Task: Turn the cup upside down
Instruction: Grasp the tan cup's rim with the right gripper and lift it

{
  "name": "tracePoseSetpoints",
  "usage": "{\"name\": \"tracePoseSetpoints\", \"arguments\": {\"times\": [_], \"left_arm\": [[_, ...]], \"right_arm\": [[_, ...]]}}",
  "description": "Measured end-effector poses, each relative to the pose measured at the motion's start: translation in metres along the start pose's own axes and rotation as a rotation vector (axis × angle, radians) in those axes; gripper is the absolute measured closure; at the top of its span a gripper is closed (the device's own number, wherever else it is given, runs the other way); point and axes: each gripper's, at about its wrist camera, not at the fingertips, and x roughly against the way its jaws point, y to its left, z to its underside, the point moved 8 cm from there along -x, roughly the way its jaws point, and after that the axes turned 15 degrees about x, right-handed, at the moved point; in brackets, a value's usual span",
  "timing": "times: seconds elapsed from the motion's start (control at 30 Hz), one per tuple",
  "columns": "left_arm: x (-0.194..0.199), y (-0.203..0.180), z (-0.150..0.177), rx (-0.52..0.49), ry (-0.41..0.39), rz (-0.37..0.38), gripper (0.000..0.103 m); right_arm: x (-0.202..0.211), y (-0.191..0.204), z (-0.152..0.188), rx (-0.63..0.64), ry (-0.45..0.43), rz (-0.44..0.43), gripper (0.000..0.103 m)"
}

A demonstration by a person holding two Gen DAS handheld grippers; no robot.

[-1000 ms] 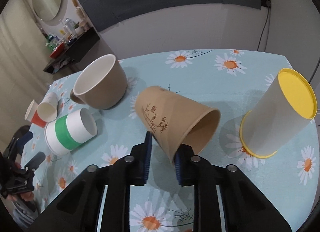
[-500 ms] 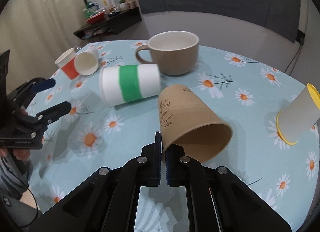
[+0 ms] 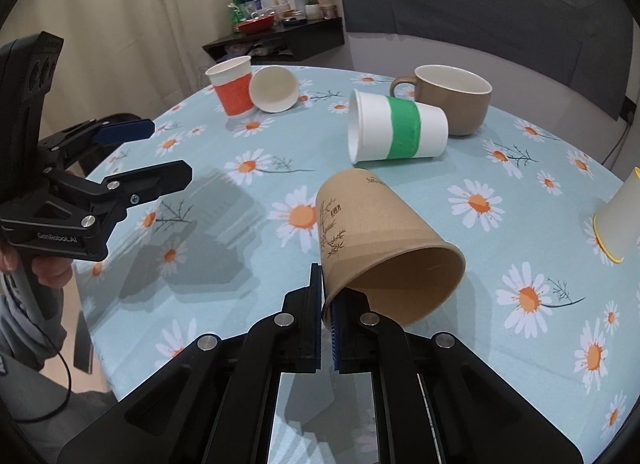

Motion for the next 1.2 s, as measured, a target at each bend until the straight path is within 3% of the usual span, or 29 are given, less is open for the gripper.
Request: {"name": "tracePoseSetpoints", "arguments": {"times": [0.43, 0.73, 0.8, 0.87, 1.0, 1.07, 1.2], "left_arm": [[0.022, 0.023, 0.044, 0.031, 0.016, 0.006, 0.006], [0.020, 0.024, 0.051, 0.041, 0.024, 0.018, 0.006], [0.020, 0.023, 0.052, 0.037, 0.025, 0.021, 0.006], [0.019, 0.022, 0.051, 0.036, 0.026, 0.022, 0.006], [0.018, 0.017, 0.049, 0.037, 0.035, 0.031, 0.006], [0.017, 0.014, 0.048, 0.043, 0.043, 0.029, 0.006], [0.018, 0.006, 0.047, 0.056, 0.057, 0.030, 0.006]], "right_arm": [[0.006, 0.061, 0.014, 0.063, -0.036, -0.020, 0.099], [0.004, 0.071, 0.021, 0.099, -0.016, 0.007, 0.096], [0.006, 0.071, 0.022, 0.107, -0.013, 0.014, 0.088], [0.010, 0.069, 0.024, 0.120, -0.016, 0.041, 0.053], [0.016, 0.065, 0.029, 0.135, -0.006, 0.070, 0.036], [0.020, 0.062, 0.034, 0.151, -0.003, 0.098, 0.019], [0.027, 0.055, 0.043, 0.175, 0.005, 0.127, 0.017]]}}
